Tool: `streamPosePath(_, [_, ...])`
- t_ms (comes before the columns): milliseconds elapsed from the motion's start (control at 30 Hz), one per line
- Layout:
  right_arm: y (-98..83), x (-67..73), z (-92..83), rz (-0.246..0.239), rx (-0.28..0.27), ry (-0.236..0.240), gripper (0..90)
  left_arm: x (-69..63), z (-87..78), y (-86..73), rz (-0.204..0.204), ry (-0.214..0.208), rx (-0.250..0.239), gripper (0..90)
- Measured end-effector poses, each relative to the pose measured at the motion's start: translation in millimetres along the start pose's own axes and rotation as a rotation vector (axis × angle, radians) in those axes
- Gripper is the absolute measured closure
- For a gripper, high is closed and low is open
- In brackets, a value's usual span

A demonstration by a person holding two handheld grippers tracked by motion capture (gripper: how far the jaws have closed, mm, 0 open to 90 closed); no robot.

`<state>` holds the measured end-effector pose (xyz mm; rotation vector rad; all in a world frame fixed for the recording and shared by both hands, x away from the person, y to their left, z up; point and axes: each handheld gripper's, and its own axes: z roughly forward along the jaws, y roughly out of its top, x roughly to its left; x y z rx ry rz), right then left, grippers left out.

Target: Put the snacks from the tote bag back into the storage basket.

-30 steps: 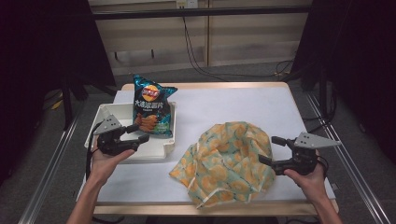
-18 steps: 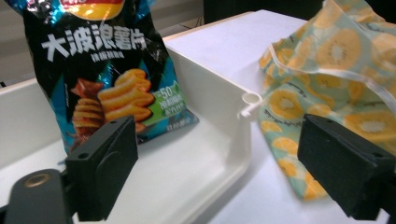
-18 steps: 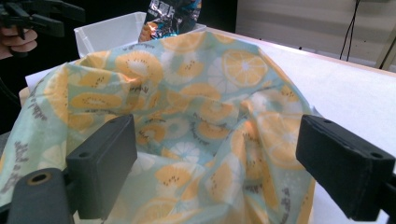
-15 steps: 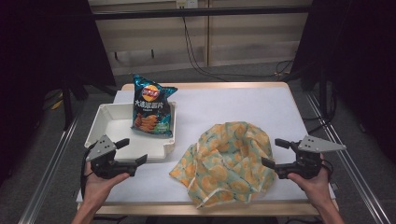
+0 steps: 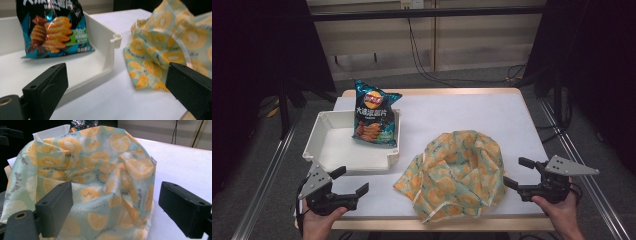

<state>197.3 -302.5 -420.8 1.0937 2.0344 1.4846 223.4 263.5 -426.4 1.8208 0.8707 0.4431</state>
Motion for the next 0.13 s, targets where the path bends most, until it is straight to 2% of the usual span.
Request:
streamPosePath(33, [-1.9, -0.5, -0.4, -0.005, 0.005, -0.004, 11.7, 0.2, -0.3, -3.2, -0.007, -0.002, 0.000, 4.4])
streamPosePath(67, [-2.9, -0.4, -0.6, 0.002, 0.004, -0.007, 11.7, 0.8, -1.2, -8.5, -0.013, 0.020, -0.002, 4.5])
streamPosePath(133, [-6.2, -1.6, -1.4, 0.001, 0.010, -0.013, 11.7, 2.8, -1.6, -15.1, -0.036, -0.019, -0.001, 3.5])
